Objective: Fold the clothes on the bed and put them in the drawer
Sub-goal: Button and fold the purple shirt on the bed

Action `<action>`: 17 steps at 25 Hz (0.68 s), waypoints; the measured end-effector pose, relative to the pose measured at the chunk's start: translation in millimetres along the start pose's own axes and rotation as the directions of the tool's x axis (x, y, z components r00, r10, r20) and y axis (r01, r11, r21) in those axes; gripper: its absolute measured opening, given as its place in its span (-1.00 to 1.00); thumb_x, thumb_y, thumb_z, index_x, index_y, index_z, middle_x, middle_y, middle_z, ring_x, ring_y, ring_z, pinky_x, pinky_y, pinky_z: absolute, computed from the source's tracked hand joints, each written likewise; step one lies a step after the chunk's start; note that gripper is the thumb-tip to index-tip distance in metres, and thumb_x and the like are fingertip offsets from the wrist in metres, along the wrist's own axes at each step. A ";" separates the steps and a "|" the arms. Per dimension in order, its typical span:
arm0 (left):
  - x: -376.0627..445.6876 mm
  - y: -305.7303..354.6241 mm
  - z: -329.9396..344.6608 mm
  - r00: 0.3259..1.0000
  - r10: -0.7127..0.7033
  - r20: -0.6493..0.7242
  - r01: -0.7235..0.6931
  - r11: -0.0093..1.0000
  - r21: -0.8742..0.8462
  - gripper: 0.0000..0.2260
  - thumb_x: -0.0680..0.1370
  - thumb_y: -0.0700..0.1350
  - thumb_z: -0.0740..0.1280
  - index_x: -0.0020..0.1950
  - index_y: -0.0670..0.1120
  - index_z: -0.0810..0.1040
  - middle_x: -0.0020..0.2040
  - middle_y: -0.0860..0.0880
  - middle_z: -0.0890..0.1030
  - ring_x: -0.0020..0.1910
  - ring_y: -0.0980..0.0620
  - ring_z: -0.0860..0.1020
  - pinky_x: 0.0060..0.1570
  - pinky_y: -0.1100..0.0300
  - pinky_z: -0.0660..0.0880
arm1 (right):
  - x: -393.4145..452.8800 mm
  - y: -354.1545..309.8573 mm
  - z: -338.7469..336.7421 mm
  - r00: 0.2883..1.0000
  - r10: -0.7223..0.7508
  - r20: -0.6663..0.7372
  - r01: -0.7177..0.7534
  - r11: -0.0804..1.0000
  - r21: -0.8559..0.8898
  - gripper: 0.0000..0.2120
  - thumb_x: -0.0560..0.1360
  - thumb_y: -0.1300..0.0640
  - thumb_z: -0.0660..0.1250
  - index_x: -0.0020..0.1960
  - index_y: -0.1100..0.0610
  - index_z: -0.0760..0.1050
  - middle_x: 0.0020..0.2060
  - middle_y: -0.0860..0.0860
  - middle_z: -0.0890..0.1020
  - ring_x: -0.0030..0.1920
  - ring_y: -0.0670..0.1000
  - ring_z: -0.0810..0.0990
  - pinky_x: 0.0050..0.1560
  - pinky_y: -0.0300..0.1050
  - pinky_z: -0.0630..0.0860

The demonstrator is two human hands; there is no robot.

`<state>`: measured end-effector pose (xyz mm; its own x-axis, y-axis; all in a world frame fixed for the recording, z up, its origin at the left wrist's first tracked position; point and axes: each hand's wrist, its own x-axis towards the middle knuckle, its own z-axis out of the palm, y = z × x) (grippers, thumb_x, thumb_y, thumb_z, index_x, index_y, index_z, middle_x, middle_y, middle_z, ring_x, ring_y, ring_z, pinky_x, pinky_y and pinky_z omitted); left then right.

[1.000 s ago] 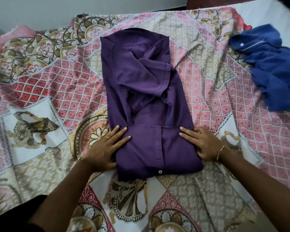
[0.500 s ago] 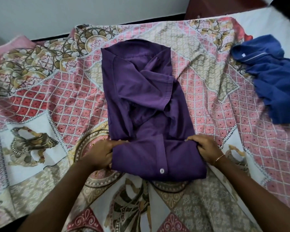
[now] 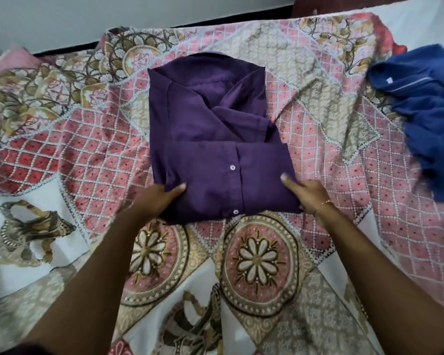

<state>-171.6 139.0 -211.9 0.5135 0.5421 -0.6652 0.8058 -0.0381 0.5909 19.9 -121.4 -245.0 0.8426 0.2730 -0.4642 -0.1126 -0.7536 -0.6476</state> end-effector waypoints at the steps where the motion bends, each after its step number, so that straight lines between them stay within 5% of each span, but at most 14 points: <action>1: 1.3 -2.7 -0.6 1.000 -0.009 -0.018 0.009 1.000 -0.009 -0.54 0.56 0.09 0.25 0.20 -0.29 0.52 0.14 -0.24 0.56 0.03 -0.19 0.55 -0.02 0.00 0.53 | -0.6 0.4 -0.4 1.000 -0.028 -0.013 0.027 0.997 -0.070 -0.56 0.47 -0.06 0.35 -0.48 0.13 0.35 -0.58 0.03 0.36 -0.47 0.04 0.38 -0.37 -0.14 0.31; 3: -0.2 -6.1 -4.6 0.998 -0.053 -0.021 0.051 0.995 -0.081 -0.66 0.58 -0.01 0.26 0.12 -0.29 0.55 0.04 -0.20 0.57 -0.10 -0.14 0.55 -0.13 0.06 0.52 | 0.9 -4.1 -0.3 0.992 -0.106 -0.068 0.090 0.973 -0.212 -0.67 0.48 0.05 0.36 -0.37 0.22 0.47 -0.41 0.18 0.51 -0.28 0.17 0.53 -0.20 -0.04 0.44; 5: 3.2 -5.9 -7.1 0.969 0.035 -0.244 -0.025 0.999 0.041 -0.65 0.54 0.07 0.30 0.01 -0.24 0.59 0.00 -0.23 0.62 -0.07 -0.18 0.57 -0.01 0.01 0.52 | 3.6 -15.2 -1.9 0.973 -0.129 -0.192 0.107 0.987 -0.122 -0.75 0.49 0.03 0.34 -0.10 0.25 0.56 -0.15 0.19 0.61 -0.06 0.18 0.57 -0.02 -0.06 0.45; 8: 7.0 7.2 -0.7 0.808 0.234 -0.541 -0.135 0.967 0.216 -0.56 0.45 0.22 0.34 -0.08 -0.18 0.57 -0.06 -0.23 0.61 -0.03 -0.22 0.55 0.01 -0.02 0.48 | 14.6 -33.7 7.6 0.949 -0.201 -0.243 0.193 0.980 -0.053 -0.64 0.46 -0.03 0.37 0.11 0.21 0.51 0.04 0.17 0.58 0.05 0.17 0.55 0.11 -0.01 0.46; 11: 17.8 18.4 17.5 0.803 0.270 -0.532 -0.180 0.960 0.217 -0.62 0.54 0.05 0.32 -0.10 -0.31 0.49 -0.02 -0.33 0.55 -0.02 -0.27 0.52 -0.06 -0.01 0.37 | 23.2 -46.2 23.9 0.949 -0.224 -0.222 0.231 0.973 0.003 -0.62 0.44 0.16 0.41 0.21 0.26 0.44 0.09 0.23 0.58 0.08 0.20 0.55 0.10 -0.02 0.45; 13: 24.6 18.6 18.4 0.810 0.163 -0.563 -0.173 0.984 0.036 -0.71 0.60 -0.09 0.23 -0.06 -0.34 0.50 0.01 -0.35 0.56 0.01 -0.27 0.52 -0.07 0.02 0.34 | 23.0 -49.4 24.9 0.921 -0.289 -0.260 0.304 0.953 0.016 -0.58 0.45 0.27 0.37 0.27 0.25 0.37 0.12 0.24 0.54 0.08 0.21 0.55 0.08 -0.02 0.45; 15: 27.1 13.1 10.5 0.805 0.136 -0.578 -0.179 0.984 -0.018 -0.77 0.61 -0.14 0.21 0.03 -0.31 0.51 0.02 -0.31 0.58 0.03 -0.25 0.53 -0.04 0.03 0.36 | 22.4 -44.0 14.2 0.817 -0.489 -0.306 0.466 0.872 -0.150 -0.64 0.50 0.25 0.27 0.29 0.23 0.38 0.11 0.25 0.48 0.00 0.25 0.55 -0.01 0.09 0.52; 17: 27.9 8.2 -1.1 0.762 0.306 -0.571 -0.240 0.952 0.190 -0.83 0.57 -0.18 0.26 0.08 -0.27 0.50 0.01 -0.28 0.60 -0.01 -0.25 0.55 -0.10 0.02 0.39 | 29.6 -35.1 -0.8 0.730 -0.635 -0.251 0.562 0.768 -0.307 -0.67 0.54 0.17 0.15 0.27 0.19 0.45 0.08 0.14 0.49 -0.05 0.22 0.55 -0.07 0.06 0.55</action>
<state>-151.0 154.7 -225.1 0.4695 0.8805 -0.0656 0.6999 -0.3258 0.6356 49.2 -87.3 -235.5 0.8193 0.5277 0.2241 0.5489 -0.6089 -0.5727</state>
